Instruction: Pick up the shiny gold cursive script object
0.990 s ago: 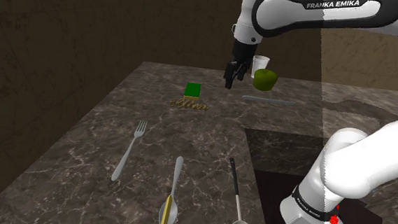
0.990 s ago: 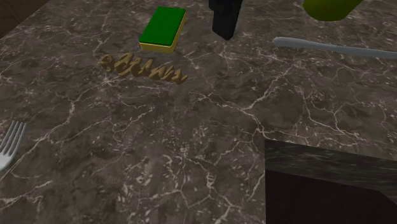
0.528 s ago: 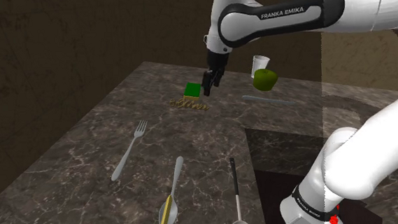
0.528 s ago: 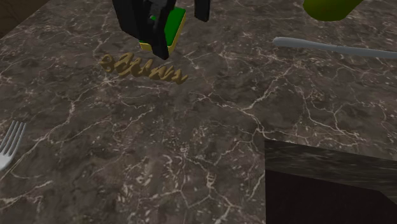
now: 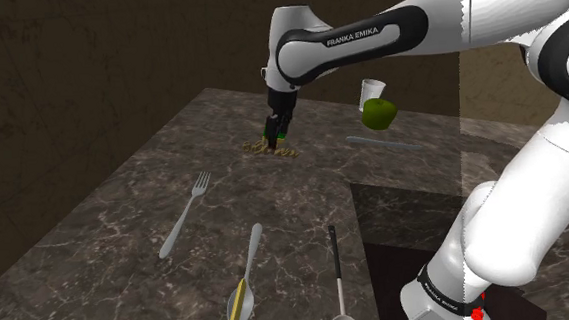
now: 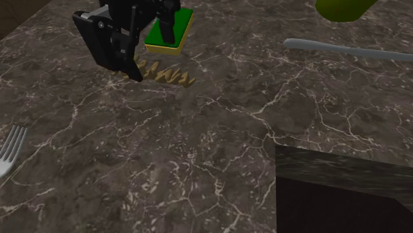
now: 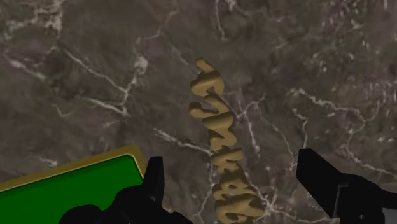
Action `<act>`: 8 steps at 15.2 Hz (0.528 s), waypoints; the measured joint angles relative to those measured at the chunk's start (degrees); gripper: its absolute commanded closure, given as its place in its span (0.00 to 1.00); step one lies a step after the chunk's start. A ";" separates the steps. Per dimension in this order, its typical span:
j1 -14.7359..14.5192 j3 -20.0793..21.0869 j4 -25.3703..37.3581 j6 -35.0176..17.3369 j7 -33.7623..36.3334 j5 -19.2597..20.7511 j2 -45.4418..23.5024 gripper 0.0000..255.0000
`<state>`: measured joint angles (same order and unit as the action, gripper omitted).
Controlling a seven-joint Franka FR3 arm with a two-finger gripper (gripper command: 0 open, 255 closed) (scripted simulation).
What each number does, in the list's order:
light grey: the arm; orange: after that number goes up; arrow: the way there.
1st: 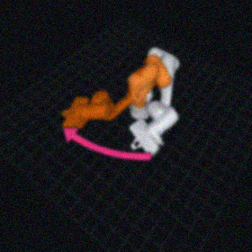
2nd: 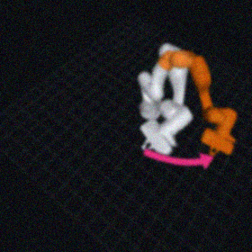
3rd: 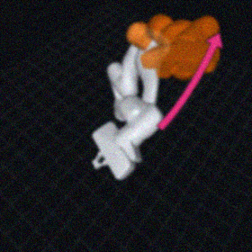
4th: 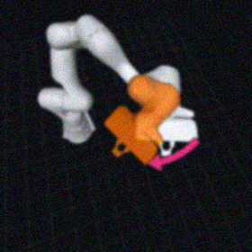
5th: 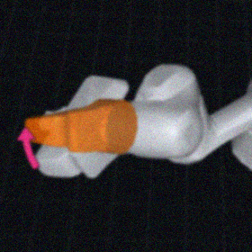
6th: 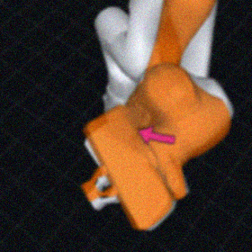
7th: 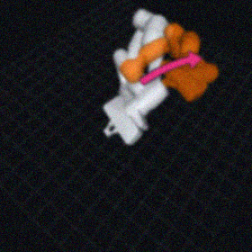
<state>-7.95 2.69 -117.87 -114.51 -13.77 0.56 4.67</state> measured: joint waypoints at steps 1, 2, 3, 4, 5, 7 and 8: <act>-0.03 0.03 -0.34 -0.69 -0.03 0.00 -0.37 0.00; -0.05 0.06 -0.76 -1.51 -0.01 0.02 -0.78 0.00; -0.07 0.07 -1.13 -2.34 0.02 0.04 -1.24 0.00; -0.05 0.06 -1.65 -2.96 -0.01 0.05 -1.36 0.00; -0.04 0.05 -2.17 -3.58 -0.02 0.06 -1.44 0.00; -0.04 0.05 -2.39 -4.08 -0.02 0.08 -1.72 1.00; -0.04 0.05 -2.41 -4.16 -0.02 0.08 -1.77 1.00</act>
<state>-7.99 2.74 -120.28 -118.67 -13.79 0.65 2.90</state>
